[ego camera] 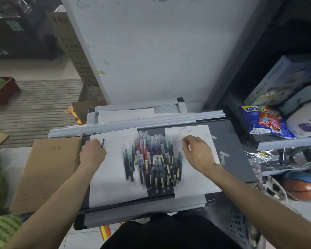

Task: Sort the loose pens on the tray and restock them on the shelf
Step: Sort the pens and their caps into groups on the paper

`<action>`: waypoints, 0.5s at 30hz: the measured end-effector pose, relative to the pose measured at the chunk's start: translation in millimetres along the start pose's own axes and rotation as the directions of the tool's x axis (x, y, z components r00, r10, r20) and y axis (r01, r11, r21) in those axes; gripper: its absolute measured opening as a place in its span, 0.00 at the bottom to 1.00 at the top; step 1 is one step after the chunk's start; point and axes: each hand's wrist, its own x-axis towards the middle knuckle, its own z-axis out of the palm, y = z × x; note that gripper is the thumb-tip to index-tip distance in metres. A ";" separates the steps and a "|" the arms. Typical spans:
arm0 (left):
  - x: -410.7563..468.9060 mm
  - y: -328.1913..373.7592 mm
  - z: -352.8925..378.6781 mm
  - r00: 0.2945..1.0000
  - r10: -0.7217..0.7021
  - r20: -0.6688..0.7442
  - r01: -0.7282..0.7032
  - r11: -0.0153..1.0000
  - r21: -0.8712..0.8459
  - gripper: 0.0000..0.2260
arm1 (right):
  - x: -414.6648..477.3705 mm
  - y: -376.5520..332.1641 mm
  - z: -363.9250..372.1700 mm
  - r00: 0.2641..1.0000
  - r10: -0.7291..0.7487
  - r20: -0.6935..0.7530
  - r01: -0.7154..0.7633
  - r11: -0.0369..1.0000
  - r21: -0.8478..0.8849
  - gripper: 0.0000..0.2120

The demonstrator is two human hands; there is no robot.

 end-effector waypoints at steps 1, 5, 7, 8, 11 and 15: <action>-0.9 1.0 -1.3 1.000 -0.002 0.006 0.002 1.000 -0.006 0.04 | -4.5 -4.2 -0.8 1.000 0.024 0.014 -0.025 0.996 0.085 0.11; -18.5 10.8 -13.2 0.998 0.061 0.006 -0.060 0.995 -0.078 0.09 | -21.9 -23.2 -12.3 0.986 0.143 0.087 -0.167 0.817 0.552 0.08; -36.6 22.7 -26.4 0.994 0.109 0.001 -0.108 0.983 -0.150 0.11 | -31.5 -34.5 -21.5 0.981 0.149 0.125 -0.192 0.651 0.734 0.08; -47.6 30.2 -34.2 0.990 0.142 0.000 -0.139 0.972 -0.189 0.10 | -36.1 -39.8 -26.6 0.982 0.142 0.127 -0.186 0.580 0.793 0.08; -84.6 51.4 -59.7 0.962 0.272 0.007 -0.258 0.921 -0.293 0.10 | -49.9 -51.8 -42.1 0.983 0.110 0.146 -0.179 0.431 0.885 0.10; -140.9 72.0 -100.0 0.911 0.407 0.063 -0.310 0.777 -0.548 0.13 | -64.9 -68.7 -64.7 0.977 0.046 0.208 -0.213 0.275 0.938 0.14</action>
